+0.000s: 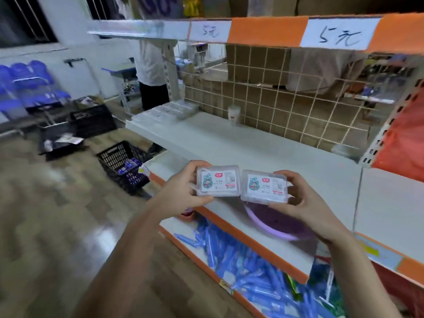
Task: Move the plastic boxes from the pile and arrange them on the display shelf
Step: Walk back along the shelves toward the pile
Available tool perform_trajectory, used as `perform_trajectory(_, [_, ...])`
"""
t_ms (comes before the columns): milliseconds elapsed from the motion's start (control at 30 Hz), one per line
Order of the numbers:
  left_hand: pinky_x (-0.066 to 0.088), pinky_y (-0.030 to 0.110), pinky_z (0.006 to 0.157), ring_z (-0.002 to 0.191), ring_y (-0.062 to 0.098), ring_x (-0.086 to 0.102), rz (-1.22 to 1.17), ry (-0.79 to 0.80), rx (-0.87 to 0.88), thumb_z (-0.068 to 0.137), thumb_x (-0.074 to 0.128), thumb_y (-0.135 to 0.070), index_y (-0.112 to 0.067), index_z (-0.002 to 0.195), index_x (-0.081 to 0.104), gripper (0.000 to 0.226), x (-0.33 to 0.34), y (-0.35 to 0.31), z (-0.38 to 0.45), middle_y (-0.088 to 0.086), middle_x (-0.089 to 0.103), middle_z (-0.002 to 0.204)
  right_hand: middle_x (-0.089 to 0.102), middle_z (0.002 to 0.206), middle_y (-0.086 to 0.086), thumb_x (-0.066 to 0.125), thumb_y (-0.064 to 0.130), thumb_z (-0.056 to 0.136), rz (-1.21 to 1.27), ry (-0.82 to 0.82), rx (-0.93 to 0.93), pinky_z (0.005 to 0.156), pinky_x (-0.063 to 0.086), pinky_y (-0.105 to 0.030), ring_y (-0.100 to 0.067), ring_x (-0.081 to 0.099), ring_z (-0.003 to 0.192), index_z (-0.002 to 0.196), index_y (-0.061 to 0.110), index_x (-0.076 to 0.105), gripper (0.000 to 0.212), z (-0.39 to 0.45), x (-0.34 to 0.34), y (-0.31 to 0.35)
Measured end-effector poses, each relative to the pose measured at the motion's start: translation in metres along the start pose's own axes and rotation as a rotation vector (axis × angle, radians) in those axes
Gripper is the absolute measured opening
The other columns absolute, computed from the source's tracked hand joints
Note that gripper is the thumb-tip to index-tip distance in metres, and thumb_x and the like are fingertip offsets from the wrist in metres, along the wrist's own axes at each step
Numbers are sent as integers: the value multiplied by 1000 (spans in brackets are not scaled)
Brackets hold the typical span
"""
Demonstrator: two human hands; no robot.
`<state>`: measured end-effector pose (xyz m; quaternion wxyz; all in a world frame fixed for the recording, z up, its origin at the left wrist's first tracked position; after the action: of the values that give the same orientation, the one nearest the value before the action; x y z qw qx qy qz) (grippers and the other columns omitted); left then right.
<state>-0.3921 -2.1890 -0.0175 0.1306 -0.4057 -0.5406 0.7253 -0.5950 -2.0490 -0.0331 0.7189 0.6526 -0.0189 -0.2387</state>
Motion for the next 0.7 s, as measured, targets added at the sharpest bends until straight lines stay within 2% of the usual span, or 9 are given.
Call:
perform_trajectory(133, [54,22,75,87,6,63,127,-64,11,74,79,-11,-43,113,47,59,-58,31,22,-15,61,107,64,105,20,78,12,74,-32,49,-41,78,50,-25,-8,59,91,115,34,52,53,66,44,0])
perform_trajectory(233, [52,22,71,76,8,60,248,-95,-10,74,79,-20,-36,120,46,59,-100,52,50,-14,58,108,63,103,22,77,13,75,-59,62,-51,75,48,-22,-6,58,93,114,33,52,51,120,71,-5])
perform_trajectory(267, [51,23,72,78,6,58,280,-111,-1,74,80,-21,-35,119,46,59,-114,57,62,-13,56,110,63,102,22,77,14,75,-70,70,-53,75,47,-21,-5,58,92,114,34,52,50,139,78,-5])
perform_trajectory(333, [50,22,76,96,4,56,324,-131,37,74,80,-21,-36,119,44,60,-140,66,89,-11,53,114,63,102,20,78,15,75,-95,68,-62,73,46,-20,-3,56,90,114,34,52,50,177,91,-2])
perform_trajectory(400, [46,16,77,106,3,51,357,-127,59,74,80,-21,-34,121,43,61,-164,73,118,-10,49,120,62,102,19,77,16,76,-116,60,-67,70,43,-18,0,54,86,114,34,52,49,214,99,2])
perform_trajectory(500, [40,8,77,103,-3,47,411,-128,65,75,79,-24,-30,124,44,61,-195,88,157,-11,46,120,60,102,19,77,20,76,-151,70,-67,70,41,-17,2,50,85,113,35,50,48,264,112,4])
perform_trajectory(567, [39,5,77,101,-5,45,428,-131,64,75,79,-23,-29,125,45,61,-214,101,179,-11,45,120,59,103,17,77,18,76,-155,51,-60,68,39,-10,3,50,86,114,32,51,48,293,119,2])
perform_trajectory(700, [40,9,80,107,1,43,439,-99,47,76,78,-25,-34,124,42,61,-239,136,215,-11,43,124,61,106,12,81,28,70,-161,54,-34,66,36,-6,1,50,89,112,35,51,51,335,140,-12])
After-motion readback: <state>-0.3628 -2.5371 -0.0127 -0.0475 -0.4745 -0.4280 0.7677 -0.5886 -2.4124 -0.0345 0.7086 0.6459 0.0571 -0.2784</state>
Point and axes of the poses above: each hand's wrist, its own z-axis towards the middle knuckle, its own x-axis out of the palm, y = z × x, the point moved 8 cm from there along z, towards the middle knuckle
